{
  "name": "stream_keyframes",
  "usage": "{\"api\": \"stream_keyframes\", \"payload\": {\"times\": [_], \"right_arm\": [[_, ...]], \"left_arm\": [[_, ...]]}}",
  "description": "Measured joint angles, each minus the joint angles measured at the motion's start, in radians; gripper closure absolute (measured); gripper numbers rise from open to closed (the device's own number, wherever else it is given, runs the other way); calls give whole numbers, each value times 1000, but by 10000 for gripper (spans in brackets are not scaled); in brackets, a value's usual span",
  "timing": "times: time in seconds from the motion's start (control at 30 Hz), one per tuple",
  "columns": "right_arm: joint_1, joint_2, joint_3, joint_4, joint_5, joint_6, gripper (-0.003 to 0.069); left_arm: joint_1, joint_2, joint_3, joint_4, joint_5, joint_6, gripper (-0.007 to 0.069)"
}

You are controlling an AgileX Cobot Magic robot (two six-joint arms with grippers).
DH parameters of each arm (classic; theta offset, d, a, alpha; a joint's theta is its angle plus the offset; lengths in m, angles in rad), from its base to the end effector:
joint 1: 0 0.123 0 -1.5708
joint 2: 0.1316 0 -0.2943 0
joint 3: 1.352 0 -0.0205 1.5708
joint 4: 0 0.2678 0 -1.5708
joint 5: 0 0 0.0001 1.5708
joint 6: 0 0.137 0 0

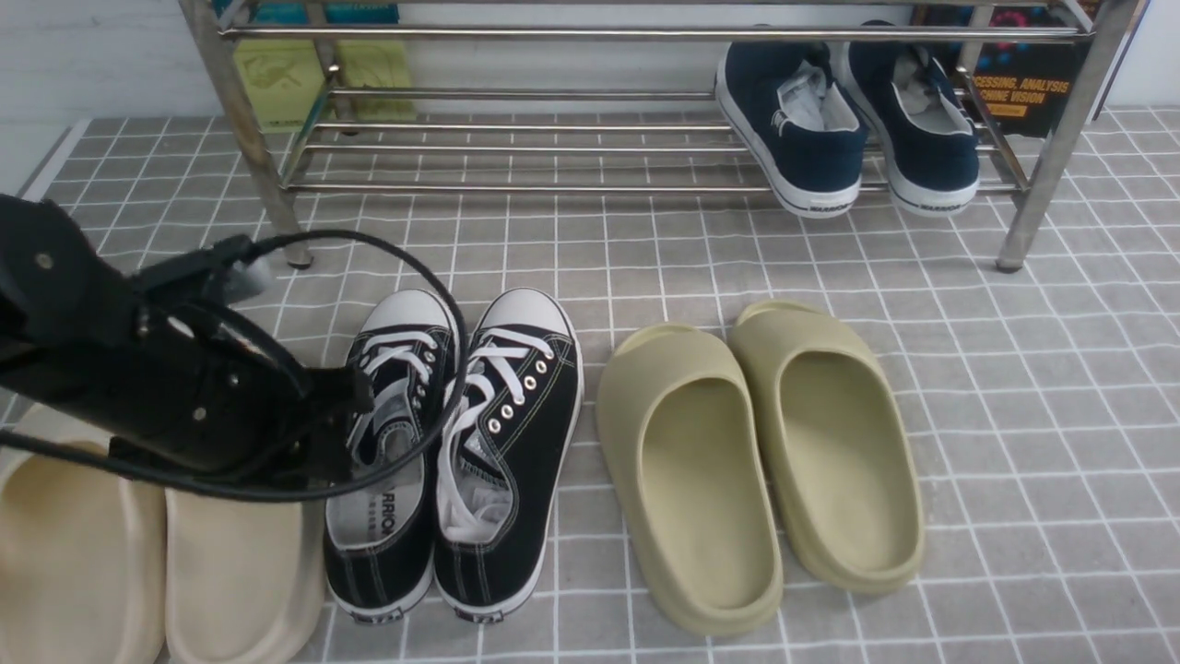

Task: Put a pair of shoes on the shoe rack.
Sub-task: Use the left arm to grab the shoe closest to it, then use the left arm to put a shoe into the shoe rack

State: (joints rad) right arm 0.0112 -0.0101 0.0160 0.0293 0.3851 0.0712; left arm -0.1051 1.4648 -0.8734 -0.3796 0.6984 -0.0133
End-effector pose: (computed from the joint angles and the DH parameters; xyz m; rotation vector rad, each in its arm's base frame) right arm 0.1038 0.0027 0.1598 0.0741 1.8739 0.0857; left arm 0.2991 -0.0644 0.1834 -0.2142 2.7546 -0.4433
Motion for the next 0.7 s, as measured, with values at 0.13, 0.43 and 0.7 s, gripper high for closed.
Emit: {"api": "stream_keyframes", "payload": {"times": [0.13, 0.43, 0.7], "right_arm": [[0, 0, 0, 0, 0, 0, 419], [0, 0, 0, 0, 0, 0, 419], [0, 0, 0, 0, 0, 0, 419]], "left_arm": [[0, 93, -3, 0, -24, 0, 355], [0, 139, -37, 28, -3, 4, 638], [0, -22, -181, 42, 75, -7, 638]]}}
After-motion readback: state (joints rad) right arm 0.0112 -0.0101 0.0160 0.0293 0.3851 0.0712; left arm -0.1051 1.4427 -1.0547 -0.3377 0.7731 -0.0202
